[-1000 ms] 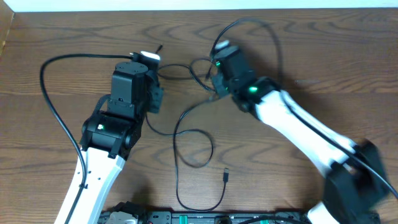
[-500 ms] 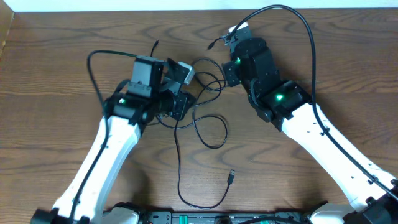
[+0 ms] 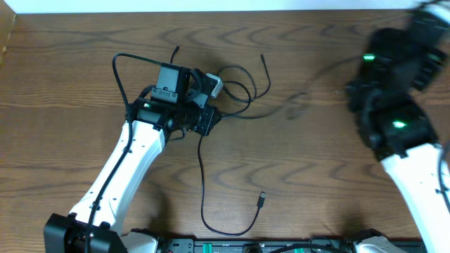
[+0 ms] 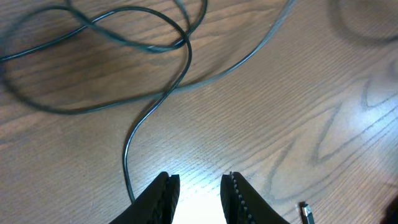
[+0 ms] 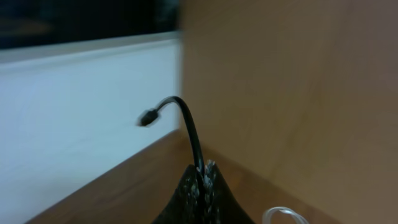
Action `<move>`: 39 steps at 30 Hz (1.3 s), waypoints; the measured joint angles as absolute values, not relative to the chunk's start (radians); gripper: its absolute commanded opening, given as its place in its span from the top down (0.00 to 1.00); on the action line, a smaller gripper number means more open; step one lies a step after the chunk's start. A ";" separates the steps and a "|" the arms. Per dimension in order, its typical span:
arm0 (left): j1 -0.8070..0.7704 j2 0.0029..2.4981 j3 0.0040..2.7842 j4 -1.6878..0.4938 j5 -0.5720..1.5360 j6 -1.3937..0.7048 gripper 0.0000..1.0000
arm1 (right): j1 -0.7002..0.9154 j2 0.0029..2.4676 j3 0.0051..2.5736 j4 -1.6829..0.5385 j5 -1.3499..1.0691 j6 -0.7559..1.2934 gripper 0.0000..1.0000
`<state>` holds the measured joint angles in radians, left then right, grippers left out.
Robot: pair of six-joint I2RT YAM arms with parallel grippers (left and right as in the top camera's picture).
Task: Untangle cables
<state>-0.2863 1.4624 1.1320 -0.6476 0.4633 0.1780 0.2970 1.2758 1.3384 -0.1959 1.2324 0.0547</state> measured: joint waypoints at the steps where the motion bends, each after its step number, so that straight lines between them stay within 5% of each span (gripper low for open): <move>1: -0.286 1.462 1.132 -0.648 0.462 0.180 0.71 | 0.270 1.263 1.339 -0.215 1.240 0.062 0.99; 6: -0.286 1.462 1.132 -0.645 0.461 0.181 0.71 | 0.197 1.254 1.341 -0.411 1.151 0.142 0.99; 7: -0.286 1.462 1.132 -0.647 0.461 0.181 0.71 | 0.191 1.260 1.341 -0.439 1.118 0.163 0.90; 8: -0.286 1.462 1.132 -0.648 0.461 0.181 0.72 | 0.183 1.267 1.341 -0.472 1.067 0.189 0.76; 9: -0.286 1.462 1.132 -0.649 0.461 0.181 0.72 | 0.179 1.273 1.341 -0.490 1.027 0.212 0.43; 10: -0.286 1.462 1.132 -0.651 0.461 0.181 0.72 | 0.173 1.282 1.341 -0.512 0.955 0.225 0.22; 11: -0.286 1.462 1.132 -0.653 0.461 0.181 0.72 | 0.168 1.291 1.341 -0.528 0.879 0.243 0.05; 12: -0.286 1.462 1.132 -0.656 0.461 0.181 0.72 | 0.163 1.300 1.341 -0.537 0.830 0.251 0.01; 28: -0.286 1.103 1.132 -0.631 0.454 0.181 0.72 | 0.162 1.460 1.340 -0.630 -0.036 0.267 0.03; 39: -0.286 1.076 1.132 -0.738 0.278 0.184 0.72 | 0.375 1.697 1.340 -0.636 -0.200 0.317 0.16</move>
